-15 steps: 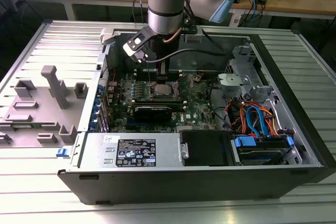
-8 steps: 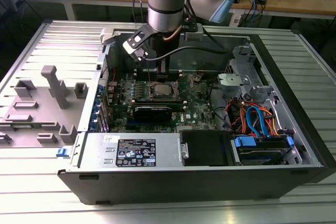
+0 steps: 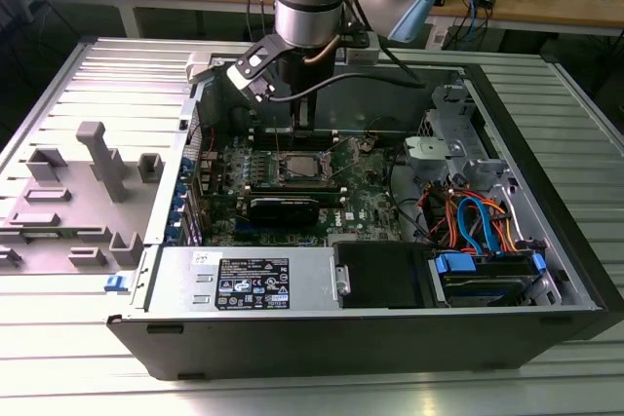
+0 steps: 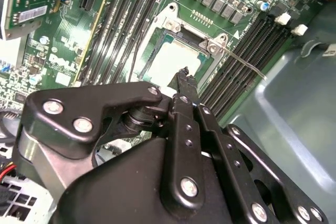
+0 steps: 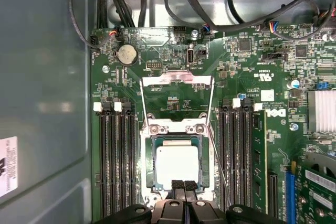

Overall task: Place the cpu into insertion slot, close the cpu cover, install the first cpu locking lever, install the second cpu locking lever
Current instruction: 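Close the cpu cover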

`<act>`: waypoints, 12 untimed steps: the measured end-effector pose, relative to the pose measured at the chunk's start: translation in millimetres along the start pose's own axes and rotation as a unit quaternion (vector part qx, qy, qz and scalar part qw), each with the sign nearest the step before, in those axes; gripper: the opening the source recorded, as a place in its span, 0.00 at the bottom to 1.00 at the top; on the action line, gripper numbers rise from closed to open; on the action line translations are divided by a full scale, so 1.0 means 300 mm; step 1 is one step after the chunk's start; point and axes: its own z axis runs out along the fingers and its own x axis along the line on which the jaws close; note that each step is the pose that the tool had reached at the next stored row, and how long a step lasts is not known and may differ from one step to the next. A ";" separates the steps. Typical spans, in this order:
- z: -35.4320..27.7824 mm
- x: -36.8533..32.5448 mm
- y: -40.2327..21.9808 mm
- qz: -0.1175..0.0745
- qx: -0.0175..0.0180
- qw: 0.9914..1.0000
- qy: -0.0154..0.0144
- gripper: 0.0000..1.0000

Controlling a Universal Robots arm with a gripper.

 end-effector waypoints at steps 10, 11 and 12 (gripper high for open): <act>-0.028 0.000 0.002 0.000 0.000 1.000 0.000 0.11; -0.028 0.000 0.004 0.000 0.000 1.000 0.000 0.11; -0.027 0.000 0.009 0.000 0.000 1.000 0.000 0.11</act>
